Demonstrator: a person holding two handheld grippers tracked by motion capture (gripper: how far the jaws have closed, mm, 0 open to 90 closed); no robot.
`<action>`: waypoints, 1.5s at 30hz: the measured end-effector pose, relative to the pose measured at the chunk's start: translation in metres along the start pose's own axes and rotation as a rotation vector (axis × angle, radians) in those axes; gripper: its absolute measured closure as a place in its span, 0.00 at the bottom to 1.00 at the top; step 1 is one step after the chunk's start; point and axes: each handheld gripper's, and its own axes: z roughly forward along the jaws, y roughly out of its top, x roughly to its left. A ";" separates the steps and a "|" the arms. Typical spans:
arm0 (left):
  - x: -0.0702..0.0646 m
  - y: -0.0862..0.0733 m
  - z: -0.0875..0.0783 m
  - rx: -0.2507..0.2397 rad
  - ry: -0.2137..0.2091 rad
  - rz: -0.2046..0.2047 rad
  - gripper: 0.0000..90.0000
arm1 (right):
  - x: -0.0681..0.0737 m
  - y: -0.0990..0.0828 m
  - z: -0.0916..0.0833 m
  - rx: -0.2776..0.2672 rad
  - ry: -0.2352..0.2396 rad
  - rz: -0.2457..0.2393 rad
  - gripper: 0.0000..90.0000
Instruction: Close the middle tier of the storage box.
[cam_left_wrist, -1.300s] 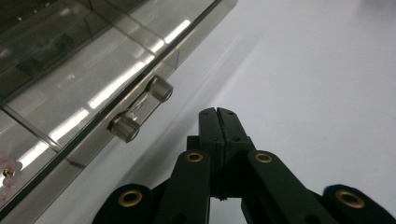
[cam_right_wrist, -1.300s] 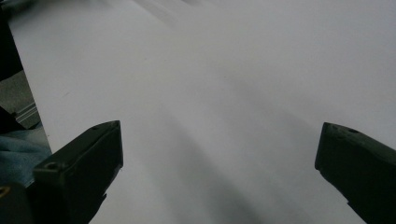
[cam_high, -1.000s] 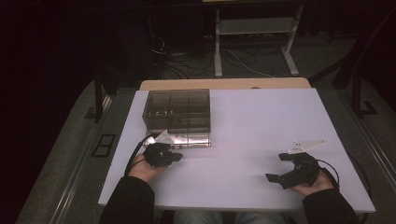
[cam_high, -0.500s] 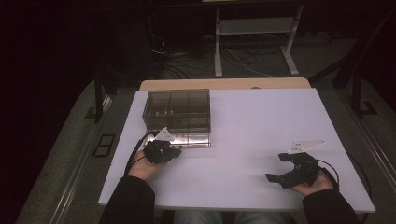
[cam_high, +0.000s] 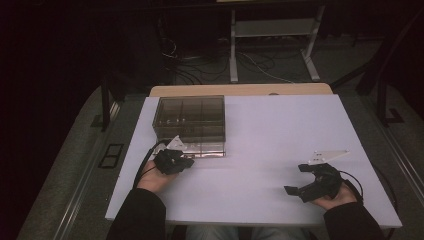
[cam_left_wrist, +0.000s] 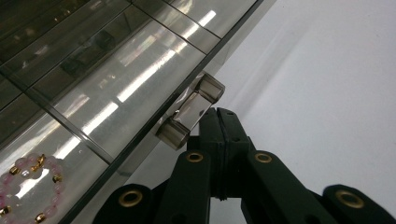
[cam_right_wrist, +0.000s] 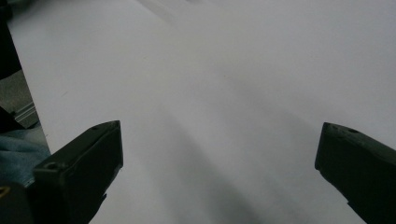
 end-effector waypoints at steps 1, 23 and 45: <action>0.000 0.000 0.000 -0.001 0.002 0.001 0.99 | 0.000 0.000 0.000 0.001 0.000 -0.001 0.00; 0.008 0.003 -0.001 -0.043 0.039 -0.029 0.99 | 0.000 0.000 0.001 0.002 -0.002 -0.002 0.00; 0.017 0.006 0.003 -0.065 0.047 -0.058 0.99 | -0.003 0.000 -0.002 -0.003 -0.002 0.002 0.00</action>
